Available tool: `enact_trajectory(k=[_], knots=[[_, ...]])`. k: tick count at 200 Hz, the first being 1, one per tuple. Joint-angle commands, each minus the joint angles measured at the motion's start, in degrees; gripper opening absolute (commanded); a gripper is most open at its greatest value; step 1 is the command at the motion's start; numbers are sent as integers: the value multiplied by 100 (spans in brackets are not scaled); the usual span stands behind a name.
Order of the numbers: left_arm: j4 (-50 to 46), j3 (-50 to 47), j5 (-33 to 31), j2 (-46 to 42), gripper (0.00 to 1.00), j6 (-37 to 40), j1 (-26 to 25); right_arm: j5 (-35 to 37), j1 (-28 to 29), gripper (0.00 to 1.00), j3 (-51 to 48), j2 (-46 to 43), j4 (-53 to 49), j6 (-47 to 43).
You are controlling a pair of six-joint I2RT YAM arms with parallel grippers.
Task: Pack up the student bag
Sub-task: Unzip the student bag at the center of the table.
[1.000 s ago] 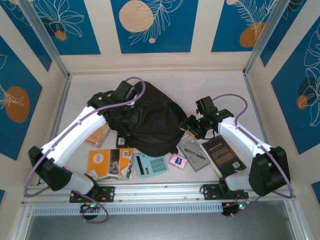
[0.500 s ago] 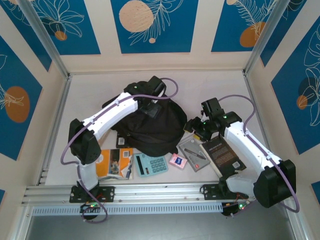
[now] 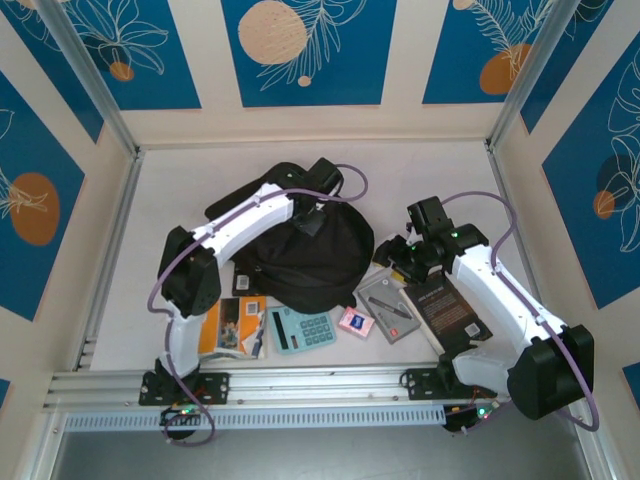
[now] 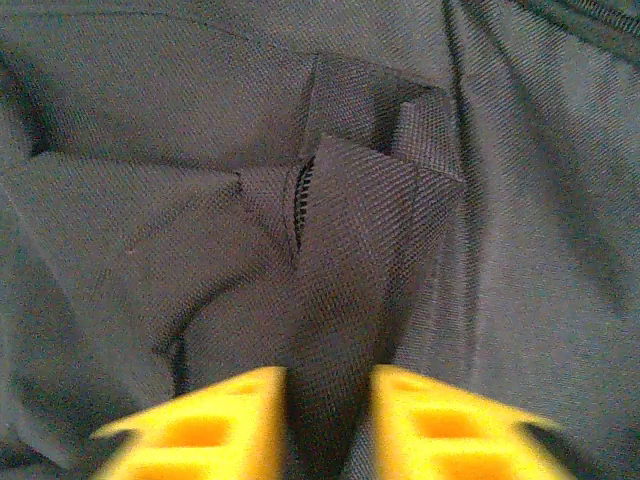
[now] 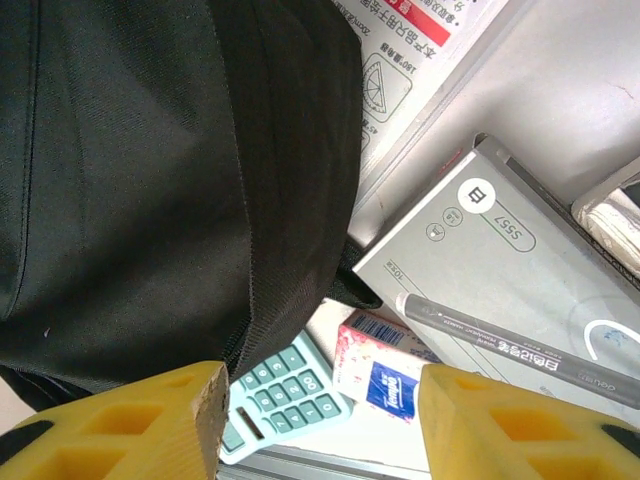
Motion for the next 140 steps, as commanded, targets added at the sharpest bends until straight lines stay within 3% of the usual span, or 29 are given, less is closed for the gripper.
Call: enact_trajectory(k=[1, 15, 40, 69, 116, 140], knots=[[-44, 292, -48, 92, 0, 121, -27, -227, -27, 50, 14, -27, -29, -131], [-62, 374, 259, 11, 0, 40, 51, -279, -17, 46, 92, -2, -29, -185], [203, 202, 1427, -338, 0, -273, 443, -414, -13, 41, 252, 59, -11, -234], [827, -224, 3454, -667, 0, -943, 1104, -702, -4, 36, 480, 155, 52, -217], [2299, -1102, 5565, -1038, 0, -2623, 2085, -679, 36, 37, 951, 318, -48, -334], [2516, -1051, 6270, -984, 0, -2965, 2307, -627, 66, 41, 1157, 490, -71, -305]])
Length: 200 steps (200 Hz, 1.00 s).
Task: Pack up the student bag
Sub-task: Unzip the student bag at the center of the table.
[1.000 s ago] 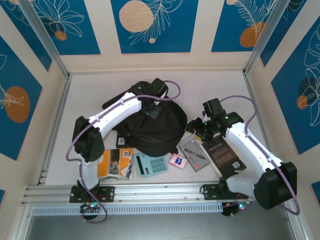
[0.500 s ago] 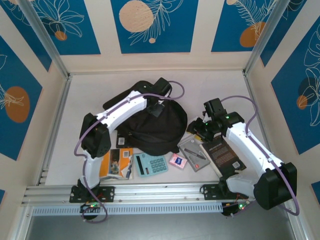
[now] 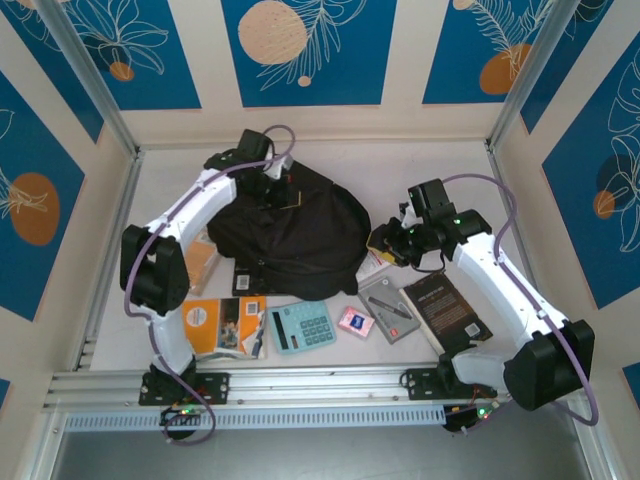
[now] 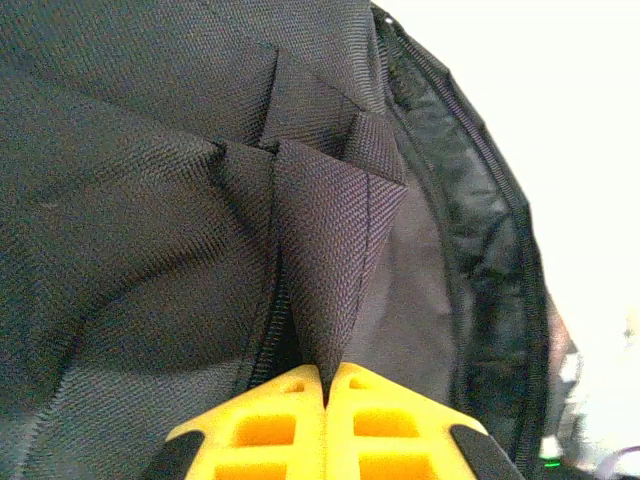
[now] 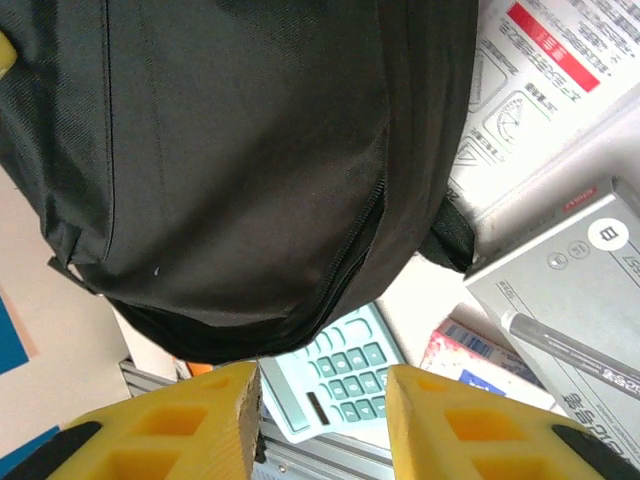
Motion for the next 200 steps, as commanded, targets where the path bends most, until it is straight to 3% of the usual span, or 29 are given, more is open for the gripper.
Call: enact_trajectory(k=[1, 46, 99, 142, 200], knots=[[843, 15, 1522, -214, 0, -876, 232, -89, 59, 41, 283, 185, -136, -88], [2192, -466, 2378, -316, 0, -2301, 649, 280, 60, 44, 544, 546, -291, -129], [2479, -171, 2982, -260, 0, -3145, 788, 368, -104, 45, 1106, 781, -393, -83], [2415, -197, 3037, -414, 0, -3210, 890, -365, -253, 52, 1427, 815, -39, 238], [2083, -223, 2951, -501, 0, -2964, 894, -1096, -429, 57, 1106, 784, 1036, 1076]])
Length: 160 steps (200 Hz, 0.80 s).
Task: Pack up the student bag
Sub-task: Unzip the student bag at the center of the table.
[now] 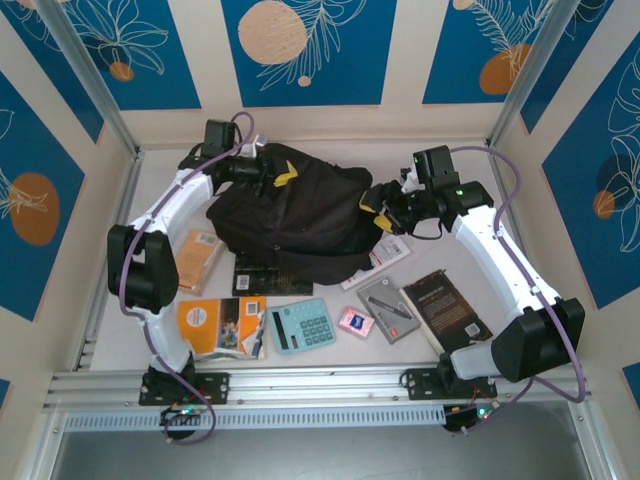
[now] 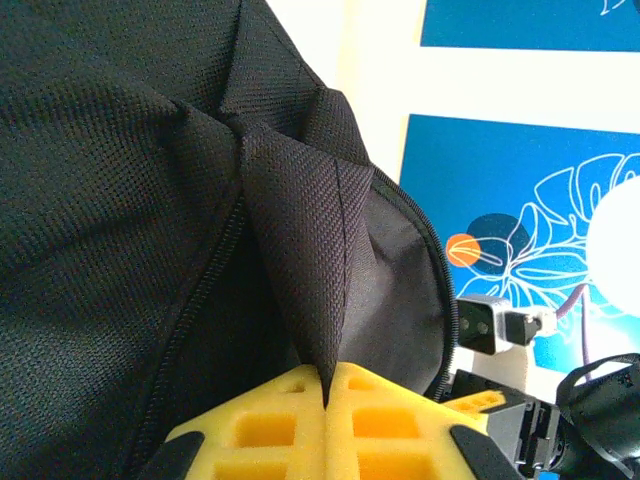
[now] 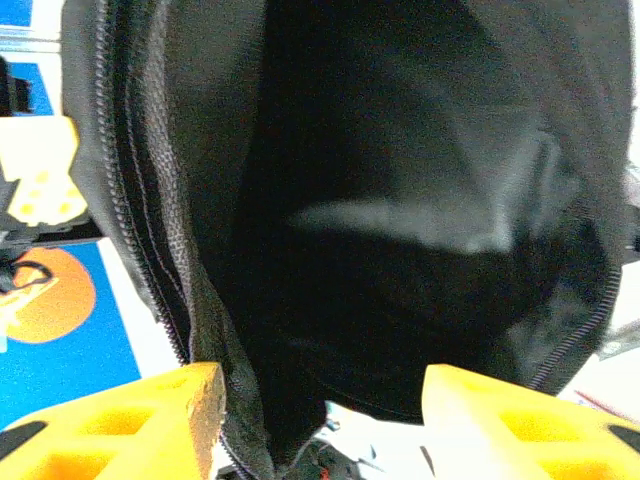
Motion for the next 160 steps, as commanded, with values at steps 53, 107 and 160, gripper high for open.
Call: enact_trajectory(k=[53, 107, 160], knots=[[-316, 186, 229, -432, 0, 331, 62, -684, -153, 59, -193, 134, 931, 540], [-500, 193, 130, -410, 0, 461, 52, -904, -272, 59, -616, 28, 1537, 907], [-646, 155, 54, -433, 0, 545, 53, -911, -454, 58, -957, -193, 2009, 1172]])
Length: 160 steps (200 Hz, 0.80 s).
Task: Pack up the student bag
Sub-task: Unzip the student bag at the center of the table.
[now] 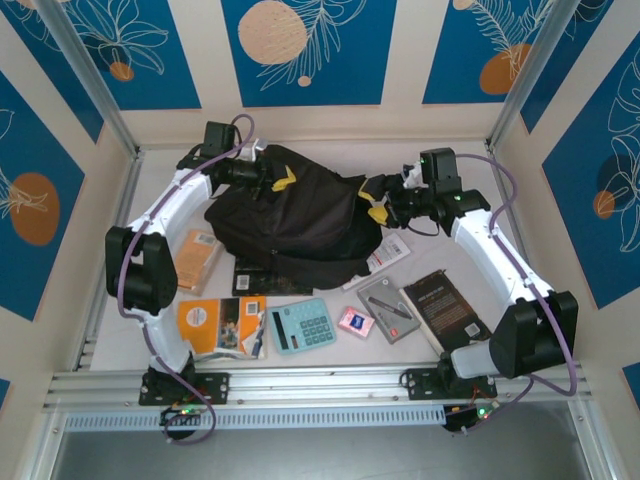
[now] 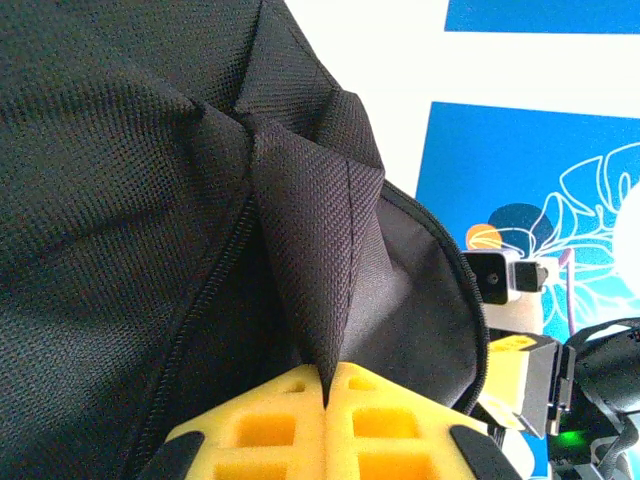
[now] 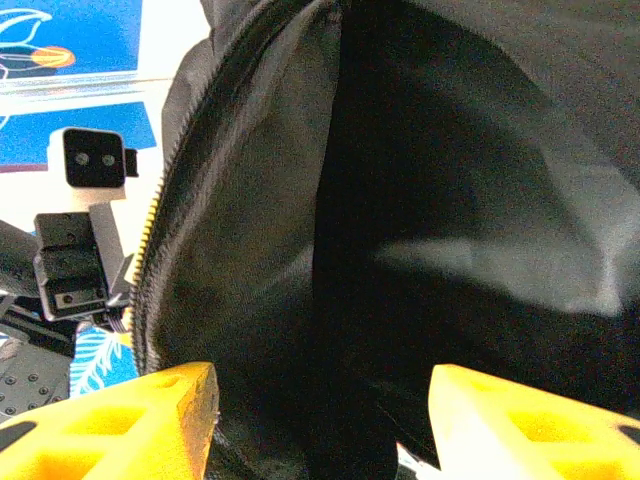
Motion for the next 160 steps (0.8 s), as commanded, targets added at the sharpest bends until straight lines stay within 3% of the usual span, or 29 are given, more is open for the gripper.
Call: enact_trajectory(k=[1, 67, 117, 160], knots=[[-83, 151, 131, -350, 0, 121, 53, -192, -107, 58, -243, -239, 378, 273], [-136, 116, 131, -391, 0, 147, 49, -423, -107, 58, -514, -164, 879, 639], [-138, 109, 113, -386, 0, 112, 53, -415, -409, 58, -1273, -463, 1591, 1415], [-160, 103, 100, -382, 0, 103, 53, -444, -686, 60, -1766, -754, 1837, 1542]])
